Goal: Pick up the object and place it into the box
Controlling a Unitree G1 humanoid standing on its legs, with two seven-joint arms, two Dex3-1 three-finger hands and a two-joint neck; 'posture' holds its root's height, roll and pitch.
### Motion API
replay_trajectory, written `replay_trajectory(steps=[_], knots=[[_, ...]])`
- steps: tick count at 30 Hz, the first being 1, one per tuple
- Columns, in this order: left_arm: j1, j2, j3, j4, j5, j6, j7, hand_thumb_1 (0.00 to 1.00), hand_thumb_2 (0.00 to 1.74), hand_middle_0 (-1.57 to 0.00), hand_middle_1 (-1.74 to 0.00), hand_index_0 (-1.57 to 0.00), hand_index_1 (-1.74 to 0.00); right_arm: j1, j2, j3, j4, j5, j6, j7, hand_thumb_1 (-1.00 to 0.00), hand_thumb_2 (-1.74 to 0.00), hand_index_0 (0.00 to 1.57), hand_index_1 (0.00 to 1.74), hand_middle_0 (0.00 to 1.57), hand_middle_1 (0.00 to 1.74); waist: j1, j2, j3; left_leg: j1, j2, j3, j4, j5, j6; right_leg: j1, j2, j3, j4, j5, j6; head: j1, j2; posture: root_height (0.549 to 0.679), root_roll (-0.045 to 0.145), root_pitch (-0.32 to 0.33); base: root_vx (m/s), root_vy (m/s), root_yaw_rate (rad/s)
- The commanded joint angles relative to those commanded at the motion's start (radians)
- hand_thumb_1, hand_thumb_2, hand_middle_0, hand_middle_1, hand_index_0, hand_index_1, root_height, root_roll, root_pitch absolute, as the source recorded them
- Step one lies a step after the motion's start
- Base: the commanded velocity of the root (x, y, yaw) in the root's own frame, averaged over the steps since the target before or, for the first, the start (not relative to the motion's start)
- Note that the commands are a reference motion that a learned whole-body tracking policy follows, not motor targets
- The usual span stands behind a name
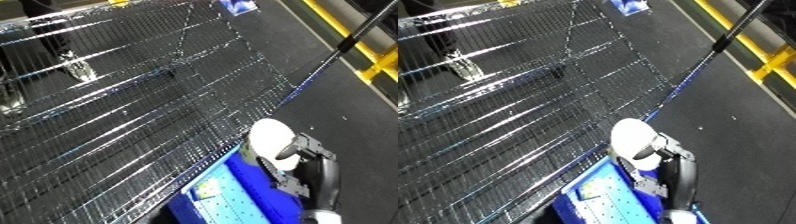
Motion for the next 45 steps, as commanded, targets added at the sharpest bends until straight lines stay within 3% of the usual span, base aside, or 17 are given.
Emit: replay_trajectory(steps=[5, 9, 13, 14, 15, 17, 18, 19, 21, 22, 26, 35, 40, 45], knots=[[0.01, -0.024, -0.013, 0.006, -0.011, -0.033, 0.016, 1.0, 1.74, -1.57, -1.74, -1.57, -1.74, 0.075, 0.01, -0.02, 0.03, 0.035, -0.021, 0.018, -0.75, -1.3, 1.18, 1.3, 1.18, 1.3, -0.042, 0.022, 0.0, 0.027, 0.002, 0.028, -0.001, -0.014, -0.0018, 0.007, -0.0022, 0.013, -0.012, 0.0, 0.0, 0.067, -0.018, 0.65, 0.079, 0.091, 0.021, 0.143, -0.238], [0.028, -0.04, -0.02, 0.013, -0.025, -0.064, 0.022, 1.0, 1.74, -1.57, -1.74, -1.57, -1.74, 0.141, 0.022, -0.04, 0.08, 0.145, -0.042, 0.05, -0.75, -1.3, 1.18, 1.3, 1.18, 1.3, -0.078, 0.039, 0.0, 0.044, 0.006, 0.05, -0.007, -0.02, -0.0027, 0.008, -0.0015, 0.026, -0.028, 0.005, 0.0021, 0.098, -0.041, 0.651, 0.085, 0.091, 0.022, 0.104, -0.203], [0.034, -0.045, -0.026, 0.018, -0.035, -0.08, 0.025, 1.0, 1.74, -1.57, -1.74, -1.57, -1.74, 0.166, 0.025, -0.052, 0.13, 0.19, -0.051, 0.064, -0.7, -1.22, 1.1, 1.22, 1.1, 1.22, -0.095, 0.051, 0.0, 0.05, 0.005, 0.059, -0.013, -0.019, -0.003, 0.005, -0.0005, 0.033, -0.039, 0.008, 0.0023, 0.107, -0.048, 0.652, 0.088, 0.095, 0.012, 0.08, -0.138], [0.035, -0.046, -0.032, 0.023, -0.042, -0.087, 0.025, 1.0, 1.74, -1.57, -1.74, -1.57, -1.74, 0.173, 0.019, -0.056, 0.168, 0.216, -0.058, 0.081, -0.6, -1.04, 0.94, 1.04, 0.94, 1.04, -0.101, 0.058, 0.0, 0.053, 0.004, 0.062, -0.016, -0.019, -0.0027, 0.005, -0.0011, 0.035, -0.045, 0.01, 0.002, 0.114, -0.053, 0.652, 0.09, 0.096, 0.0, 0.05, -0.081], [0.035, -0.046, -0.032, 0.023, -0.042, -0.087, 0.025, 1.0, 1.74, -1.57, -1.74, -1.57, -1.74, 0.173, 0.019, -0.056, 0.168, 0.216, -0.058, 0.081, -0.6, -1.04, 0.94, 1.04, 0.94, 1.04, -0.101, 0.058, 0.0, 0.053, 0.004, 0.062, -0.016, -0.019, -0.0027, 0.005, -0.0011, 0.035, -0.045, 0.01, 0.002, 0.114, -0.053, 0.652, 0.09, 0.096, 0.0, 0.05, -0.081], [0.032, -0.044, -0.04, 0.031, -0.051, -0.092, 0.022, 1.0, 1.74, -1.57, -1.74, -1.57, -1.74, 0.171, 0.003, -0.057, 0.224, 0.243, -0.071, 0.112, -0.45, -0.78, 0.71, 0.78, 0.71, 0.78, -0.101, 0.065, 0.0, 0.056, 0.001, 0.063, -0.018, -0.019, -0.0024, 0.007, -0.004, 0.036, -0.054, 0.014, 0.0026, 0.128, -0.053, 0.653, 0.092, 0.095, -0.011, 0.013, -0.016], [0.032, -0.044, -0.04, 0.031, -0.051, -0.092, 0.022, 1.0, 1.74, -1.57, -1.74, -1.57, -1.74, 0.171, 0.003, -0.057, 0.224, 0.243, -0.071, 0.112, -0.45, -0.78, 0.71, 0.78, 0.71, 0.78, -0.101, 0.065, 0.0, 0.056, 0.001, 0.063, -0.018, -0.019, -0.0024, 0.007, -0.004, 0.036, -0.054, 0.014, 0.0026, 0.128, -0.053, 0.653, 0.092, 0.095, -0.012, 0.01, -0.009], [0.026, -0.042, -0.046, 0.032, -0.053, -0.088, 0.022, 1.0, 1.74, -1.57, -1.74, -1.57, -1.74, 0.163, -0.009, -0.055, 0.255, 0.259, -0.072, 0.123, -0.35, -0.61, 0.55, 0.61, 0.55, 0.61, -0.099, 0.068, 0.0, 0.056, -0.002, 0.062, -0.02, -0.019, -0.002, 0.008, -0.0054, 0.035, -0.059, 0.016, 0.0031, 0.15, -0.042, 0.653, 0.093, 0.095, -0.024, -0.014, 0.027], [0.022, -0.041, -0.048, 0.032, -0.054, -0.085, 0.024, 1.0, 1.74, -1.57, -1.74, -1.57, -1.74, 0.159, -0.013, -0.054, 0.267, 0.266, -0.073, 0.127, -0.3, -0.52, 0.47, 0.52, 0.47, 0.52, -0.098, 0.069, 0.0, 0.056, -0.004, 0.061, -0.021, -0.019, -0.0017, 0.008, -0.0057, 0.034, -0.06, 0.017, 0.0031, 0.152, -0.039, 0.653, 0.094, 0.096, -0.023, -0.016, 0.024], [0.017, -0.04, -0.052, 0.032, -0.054, -0.08, 0.029, 1.0, 1.74, -1.57, -1.74, -1.57, -1.74, 0.153, -0.021, -0.052, 0.29, 0.28, -0.077, 0.135, -0.2, -0.35, 0.31, 0.35, 0.31, 0.35, -0.097, 0.071, 0.0, 0.055, -0.008, 0.06, -0.024, -0.019, -0.0013, 0.007, -0.0053, 0.033, -0.064, 0.019, 0.003, 0.151, -0.039, 0.653, 0.094, 0.097, -0.027, -0.013, 0.019], [0.013, -0.039, -0.054, 0.029, -0.057, -0.075, 0.036, 1.0, 1.74, -1.57, -1.74, -1.57, -1.74, 0.153, -0.023, -0.049, 0.302, 0.282, -0.084, 0.143, 0.0, 0.0, 0.0, 0.0, 0.0, 0.0, -0.097, 0.075, 0.0, 0.053, -0.012, 0.058, -0.03, -0.014, -0.0007, 0.003, -0.0043, 0.032, -0.066, 0.021, 0.0033, 0.146, -0.041, 0.654, 0.095, 0.1, -0.017, -0.007, 0.018], [0.014, -0.037, -0.055, 0.035, -0.063, -0.064, 0.033, 1.0, 1.74, -1.57, -1.74, -1.57, -1.74, 0.161, -0.013, -0.049, 0.307, 0.297, -0.069, 0.16, 0.0, 0.0, 0.0, 0.0, 0.0, 0.0, -0.095, 0.075, 0.0, 0.048, -0.013, 0.053, -0.028, -0.005, -0.0006, -0.001, -0.0028, 0.03, -0.06, 0.023, 0.002, 0.133, -0.048, 0.653, 0.094, 0.101, 0.0, -0.008, 0.02], [0.02, -0.036, -0.055, 0.039, -0.07, -0.052, 0.024, 1.0, 1.74, -1.57, -1.74, -1.57, -1.74, 0.168, -0.006, -0.042, 0.297, 0.326, -0.043, 0.212, 0.0, 0.0, 0.0, 0.0, 0.0, 0.0, -0.089, 0.071, 0.0, 0.047, -0.014, 0.045, -0.024, 0.0, -0.0022, 0.004, -0.0023, 0.029, -0.055, 0.021, -0.0009, 0.1, -0.077, 0.653, 0.094, 0.097, 0.024, -0.009, 0.039], [0.027, -0.035, -0.06, 0.039, -0.074, -0.04, 0.015, 1.0, 1.74, -1.57, -1.74, -1.57, -1.74, 0.176, 0.002, -0.03, 0.256, 0.329, -0.058, 0.259, 0.0, 0.0, 0.0, 0.0, 0.0, 0.0, -0.08, 0.065, 0.0, 0.053, -0.015, 0.035, -0.026, 0.005, -0.003, 0.014, -0.0025, 0.028, -0.046, 0.016, -0.0035, 0.039, -0.099, 0.653, 0.093, 0.089, 0.021, -0.014, 0.108]])
